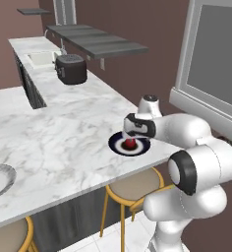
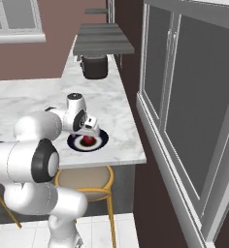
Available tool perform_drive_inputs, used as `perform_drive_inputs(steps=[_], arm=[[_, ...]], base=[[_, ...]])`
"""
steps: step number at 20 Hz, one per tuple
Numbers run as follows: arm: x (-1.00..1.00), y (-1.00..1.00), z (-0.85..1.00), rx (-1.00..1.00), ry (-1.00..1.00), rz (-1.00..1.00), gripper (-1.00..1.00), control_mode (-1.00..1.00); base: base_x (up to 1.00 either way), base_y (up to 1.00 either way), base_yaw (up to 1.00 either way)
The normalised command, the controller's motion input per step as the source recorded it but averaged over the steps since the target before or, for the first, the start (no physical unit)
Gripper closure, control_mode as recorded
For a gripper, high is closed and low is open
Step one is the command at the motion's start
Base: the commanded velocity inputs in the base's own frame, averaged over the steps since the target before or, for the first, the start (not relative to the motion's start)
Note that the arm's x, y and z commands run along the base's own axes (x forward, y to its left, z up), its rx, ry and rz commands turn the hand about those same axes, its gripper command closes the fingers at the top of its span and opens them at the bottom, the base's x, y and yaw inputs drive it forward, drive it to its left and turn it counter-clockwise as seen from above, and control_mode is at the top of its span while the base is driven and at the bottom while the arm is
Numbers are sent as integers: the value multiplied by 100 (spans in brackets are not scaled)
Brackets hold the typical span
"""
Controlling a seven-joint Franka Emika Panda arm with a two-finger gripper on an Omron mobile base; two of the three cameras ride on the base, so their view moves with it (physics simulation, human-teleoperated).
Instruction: Transport the chicken drumstick and tomato to the fridge. Place the chicken drumstick on the rack containing meat and place the tomato on the rack containing the vegetable, ensuring meats and vegetables are on different racks.
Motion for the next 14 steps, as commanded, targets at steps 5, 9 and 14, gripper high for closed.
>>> perform_drive_inputs(steps=[5,9,14], arm=[[50,1,-35,-1,9,0,-100,-100],[43,5,-18,-2,1,0,-100,-100],[21,11,-9,-1,1,0,-100,-100]], base=[[0,0,0],[0,0,0],[0,0,0]])
